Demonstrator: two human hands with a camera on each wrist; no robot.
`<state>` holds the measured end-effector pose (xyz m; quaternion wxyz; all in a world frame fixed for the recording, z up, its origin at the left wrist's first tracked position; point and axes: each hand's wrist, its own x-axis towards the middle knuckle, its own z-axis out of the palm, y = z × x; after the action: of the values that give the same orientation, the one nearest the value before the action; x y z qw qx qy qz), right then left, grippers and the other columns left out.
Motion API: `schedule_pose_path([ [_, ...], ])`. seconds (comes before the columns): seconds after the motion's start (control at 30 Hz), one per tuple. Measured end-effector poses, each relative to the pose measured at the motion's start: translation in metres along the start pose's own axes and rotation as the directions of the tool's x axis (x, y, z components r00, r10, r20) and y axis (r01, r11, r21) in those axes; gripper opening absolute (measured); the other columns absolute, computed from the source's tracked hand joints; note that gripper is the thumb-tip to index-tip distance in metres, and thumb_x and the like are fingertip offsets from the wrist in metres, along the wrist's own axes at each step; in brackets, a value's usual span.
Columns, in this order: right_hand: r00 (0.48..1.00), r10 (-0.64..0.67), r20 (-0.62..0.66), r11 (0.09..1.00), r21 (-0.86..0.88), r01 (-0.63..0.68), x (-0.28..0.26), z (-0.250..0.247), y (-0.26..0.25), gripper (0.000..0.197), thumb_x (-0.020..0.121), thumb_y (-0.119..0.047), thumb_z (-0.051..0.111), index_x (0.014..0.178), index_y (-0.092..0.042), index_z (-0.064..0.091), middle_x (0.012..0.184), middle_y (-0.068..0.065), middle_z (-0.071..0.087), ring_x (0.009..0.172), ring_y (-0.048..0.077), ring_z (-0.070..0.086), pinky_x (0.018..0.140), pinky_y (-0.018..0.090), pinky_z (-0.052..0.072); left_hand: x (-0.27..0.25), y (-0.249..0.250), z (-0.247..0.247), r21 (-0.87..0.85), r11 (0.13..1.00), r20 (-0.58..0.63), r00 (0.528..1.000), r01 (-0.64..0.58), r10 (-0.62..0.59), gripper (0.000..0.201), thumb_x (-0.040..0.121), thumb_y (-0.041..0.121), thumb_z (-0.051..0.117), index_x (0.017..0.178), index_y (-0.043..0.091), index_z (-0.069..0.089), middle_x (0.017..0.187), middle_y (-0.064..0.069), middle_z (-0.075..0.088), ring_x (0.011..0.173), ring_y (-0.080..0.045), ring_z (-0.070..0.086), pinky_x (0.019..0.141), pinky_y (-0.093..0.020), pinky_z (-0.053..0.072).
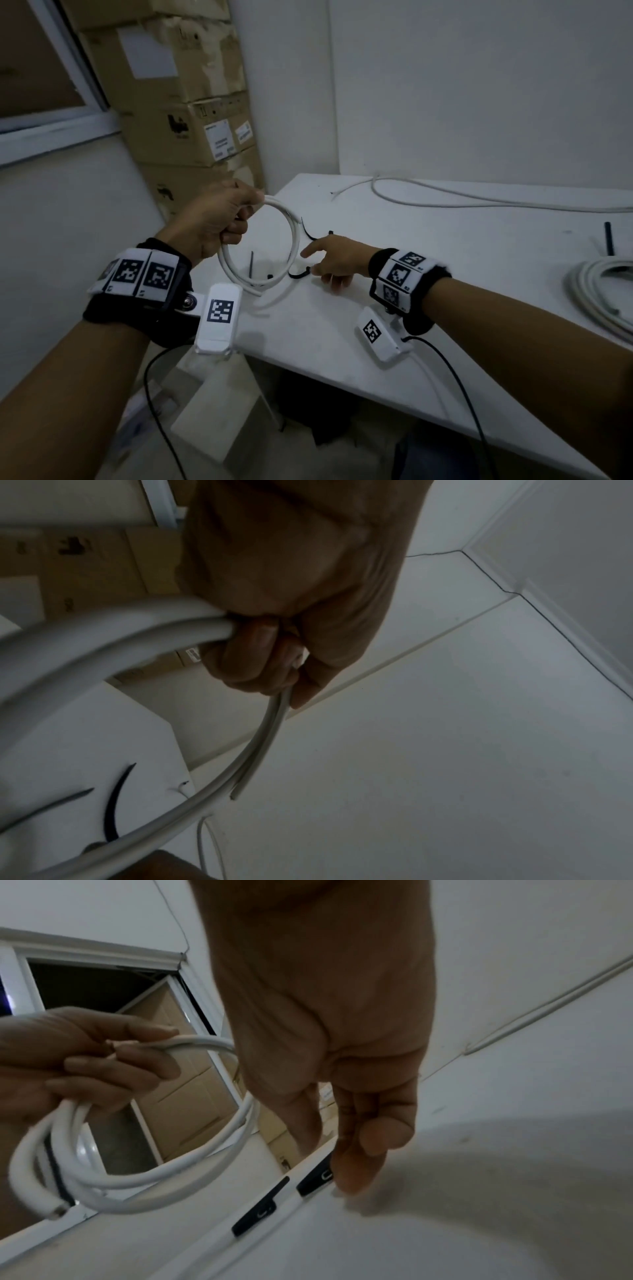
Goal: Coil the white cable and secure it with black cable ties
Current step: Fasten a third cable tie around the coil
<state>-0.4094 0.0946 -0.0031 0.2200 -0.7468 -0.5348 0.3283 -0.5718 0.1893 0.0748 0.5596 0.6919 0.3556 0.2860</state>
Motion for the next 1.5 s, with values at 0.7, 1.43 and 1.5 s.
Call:
schedule_pose_path([
  [0.7,0.901,-0.084,-0.426,0.980,-0.200,-0.003,-0.113,-0.077,0.037,0.022,0.093,-0.021,0.058,0.089,-0.001,0.065,0.081,0.014,0.067,0.068,0.028,0.069,0.062,0.035,0.060,-0.007,0.030,0.082,-0.069,0.997,0.106,0.994,-0.025,0.032,0.015,0.092,0.012,0.057,0.078,0.014,0.051,0.057,-0.001,0.038,0.032,-0.007,0.025,0.035,-0.012,0.017],
  [1.43,0.449,-0.190,-0.873,0.938,-0.297,-0.180,-0.290,-0.123,0.166,0.017,0.092,-0.013,0.048,0.085,-0.001,0.058,0.077,0.012,0.058,0.068,0.023,0.047,0.062,0.032,0.035,-0.070,0.098,0.360,-0.068,0.992,0.525,0.841,-0.109,0.129,0.025,0.092,0.011,0.051,0.069,0.013,0.043,0.054,-0.001,0.038,0.035,-0.009,0.025,0.038,-0.016,0.016],
  [1.5,0.281,-0.255,-0.925,0.950,-0.293,-0.103,-0.291,-0.128,0.172,0.014,0.091,-0.011,0.052,0.082,-0.002,0.058,0.072,0.010,0.054,0.064,0.024,0.047,0.059,0.032,0.035,-0.075,0.097,0.368,-0.063,0.994,0.539,0.836,-0.084,0.105,0.025,0.092,0.012,0.051,0.068,0.012,0.044,0.052,0.000,0.038,0.034,-0.009,0.025,0.037,-0.016,0.016],
])
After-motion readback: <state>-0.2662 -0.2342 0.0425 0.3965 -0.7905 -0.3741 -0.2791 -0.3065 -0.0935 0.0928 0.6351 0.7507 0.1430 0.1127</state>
